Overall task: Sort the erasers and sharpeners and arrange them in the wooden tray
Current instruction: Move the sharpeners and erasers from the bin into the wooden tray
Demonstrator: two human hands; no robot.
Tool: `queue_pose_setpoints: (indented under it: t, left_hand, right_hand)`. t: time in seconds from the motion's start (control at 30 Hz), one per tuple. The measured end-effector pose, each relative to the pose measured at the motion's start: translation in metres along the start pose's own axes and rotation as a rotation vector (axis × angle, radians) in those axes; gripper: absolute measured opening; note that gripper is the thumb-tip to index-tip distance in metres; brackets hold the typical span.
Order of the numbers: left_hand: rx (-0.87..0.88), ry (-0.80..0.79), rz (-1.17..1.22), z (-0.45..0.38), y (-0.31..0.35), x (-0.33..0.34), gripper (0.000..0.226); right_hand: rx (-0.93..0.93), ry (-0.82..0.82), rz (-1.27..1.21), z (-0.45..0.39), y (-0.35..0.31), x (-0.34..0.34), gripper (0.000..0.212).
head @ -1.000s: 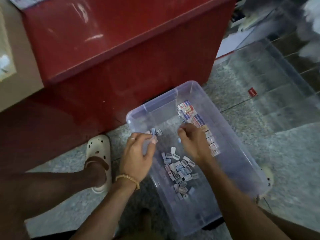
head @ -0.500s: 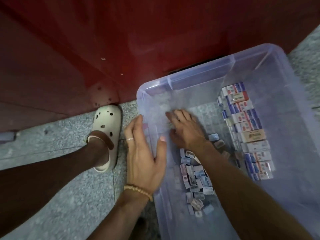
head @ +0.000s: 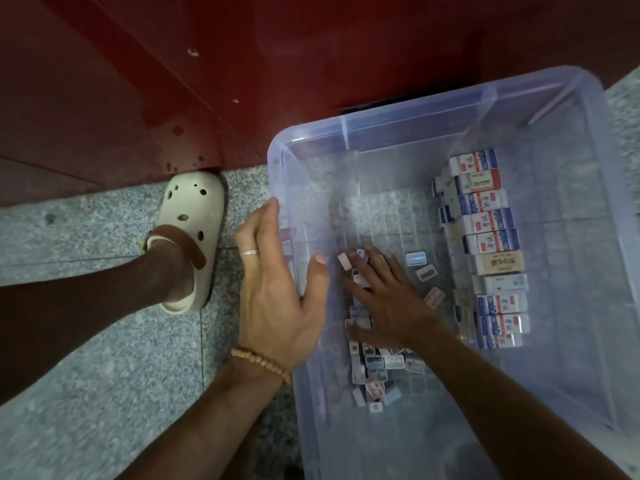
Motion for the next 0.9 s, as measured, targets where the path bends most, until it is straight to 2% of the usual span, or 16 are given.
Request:
queue_pose_setpoints:
  t: [0.07, 0.13, 0.2, 0.37, 0.57, 0.73, 0.9]
  left_hand:
    - [0.0, 0.003, -0.007, 0.001, -0.001, 0.0, 0.069]
    - [0.001, -0.002, -0.013, 0.001, -0.001, 0.001, 0.07]
    - [-0.002, 0.0, -0.015, 0.001, -0.001, 0.001, 0.072]
    - [0.002, -0.004, -0.019, 0.001, 0.001, 0.002, 0.073]
    - [0.004, 0.005, -0.033, 0.001, 0.001, 0.001, 0.073]
    - [-0.005, -0.006, -0.031, 0.001, 0.001, 0.001, 0.075]
    - [-0.002, -0.017, -0.037, 0.002, 0.001, 0.003, 0.075]
  right_hand:
    - [0.032, 0.055, 0.009, -0.001, 0.007, -0.003, 0.074]
    - [0.084, 0.193, 0.002, -0.006, 0.017, -0.019, 0.054]
    - [0.18, 0.275, 0.014, -0.015, 0.029, -0.033, 0.045]
    - [0.305, 0.313, 0.018, -0.024, 0.037, -0.042, 0.048]
    - [0.19, 0.3, -0.007, -0.012, 0.029, -0.029, 0.06]
    - [0.235, 0.325, 0.097, -0.012, 0.037, -0.032, 0.053]
    - [0.257, 0.402, -0.07, -0.02, 0.044, -0.045, 0.028]
Point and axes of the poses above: each hand's wrist, its own z-axis away from the middle knuckle, its own x-axis out of the palm, y = z × x, the point moved 10 cm from there along -z, towards the middle knuckle, and after that the axes turned 2 degrees about -y, right-handed, at the moved point
